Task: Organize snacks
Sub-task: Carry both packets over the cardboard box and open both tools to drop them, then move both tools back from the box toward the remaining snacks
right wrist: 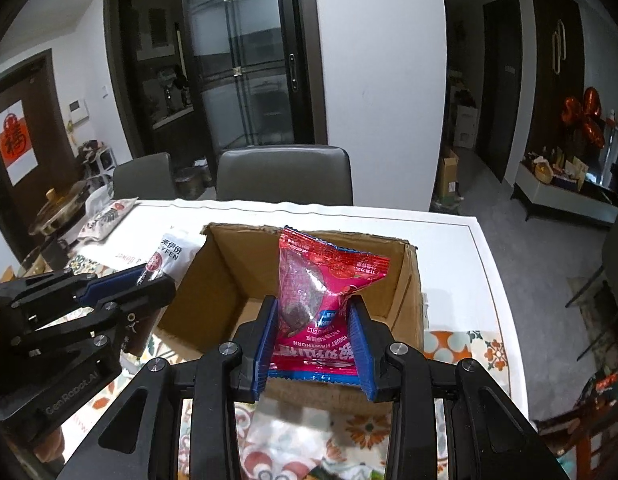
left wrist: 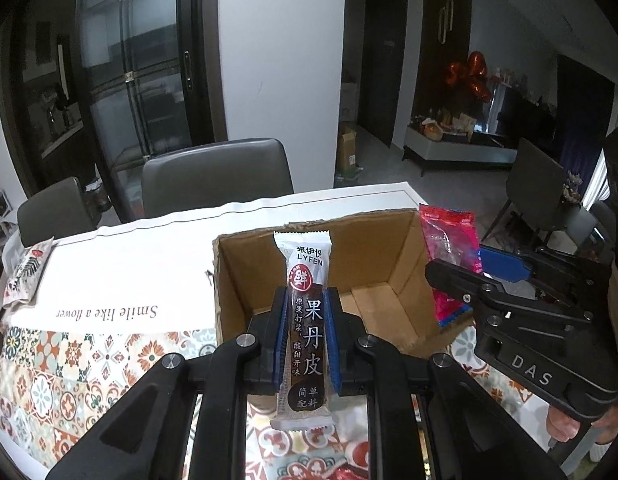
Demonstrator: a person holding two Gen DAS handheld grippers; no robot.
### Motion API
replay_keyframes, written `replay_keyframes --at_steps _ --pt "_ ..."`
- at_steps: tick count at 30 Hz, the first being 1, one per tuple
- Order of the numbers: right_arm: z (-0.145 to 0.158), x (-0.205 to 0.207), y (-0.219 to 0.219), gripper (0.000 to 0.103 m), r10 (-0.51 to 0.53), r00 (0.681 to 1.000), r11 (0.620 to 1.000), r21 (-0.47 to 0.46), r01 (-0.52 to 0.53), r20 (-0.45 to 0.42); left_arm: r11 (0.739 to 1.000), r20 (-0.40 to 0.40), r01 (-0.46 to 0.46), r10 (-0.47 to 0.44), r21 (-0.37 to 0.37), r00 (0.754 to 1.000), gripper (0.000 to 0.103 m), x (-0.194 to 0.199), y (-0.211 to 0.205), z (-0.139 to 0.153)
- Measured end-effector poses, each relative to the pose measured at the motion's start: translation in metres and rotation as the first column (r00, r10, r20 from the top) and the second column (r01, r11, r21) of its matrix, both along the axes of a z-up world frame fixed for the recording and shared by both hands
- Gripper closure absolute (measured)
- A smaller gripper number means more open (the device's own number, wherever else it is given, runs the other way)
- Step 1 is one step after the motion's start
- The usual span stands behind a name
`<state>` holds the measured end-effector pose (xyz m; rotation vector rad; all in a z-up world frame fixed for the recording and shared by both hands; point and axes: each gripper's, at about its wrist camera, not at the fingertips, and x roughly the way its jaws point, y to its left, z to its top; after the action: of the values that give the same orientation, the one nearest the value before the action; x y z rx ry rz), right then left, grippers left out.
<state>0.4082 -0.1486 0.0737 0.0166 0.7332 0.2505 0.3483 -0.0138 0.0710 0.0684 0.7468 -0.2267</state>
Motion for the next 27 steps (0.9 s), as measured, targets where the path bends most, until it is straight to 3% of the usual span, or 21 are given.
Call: replay_keyframes --at_steps 10,13,15,16,27 --pt "-0.014 0.03 -0.005 0.067 -0.014 0.999 1.0 0.021 0.015 -0.048 1.0 -0.029 -0.014 0.014 0.014 0.999 0.084 0.026 0.001 -0.012" --pt "-0.016 0.032 -0.005 0.063 -0.019 0.998 0.999 0.026 0.02 -0.052 1.0 -0.018 -0.019 0.019 0.016 1.0 0.069 0.028 0.002 -0.012" --pt "-0.016 0.032 -0.005 0.043 -0.024 0.998 0.999 0.023 0.025 -0.051 0.999 -0.006 -0.027 0.027 0.019 1.0 0.061 0.025 0.003 -0.01" --pt "-0.016 0.031 -0.005 0.041 -0.031 0.999 0.999 0.02 0.032 -0.045 0.999 -0.003 -0.03 0.03 0.026 1.0 0.061 0.023 0.003 -0.009" --pt "-0.001 -0.012 -0.004 0.04 -0.031 0.999 0.999 0.02 0.03 0.016 0.999 0.027 -0.041 0.041 -0.01 0.999 0.048 -0.019 0.01 0.007"
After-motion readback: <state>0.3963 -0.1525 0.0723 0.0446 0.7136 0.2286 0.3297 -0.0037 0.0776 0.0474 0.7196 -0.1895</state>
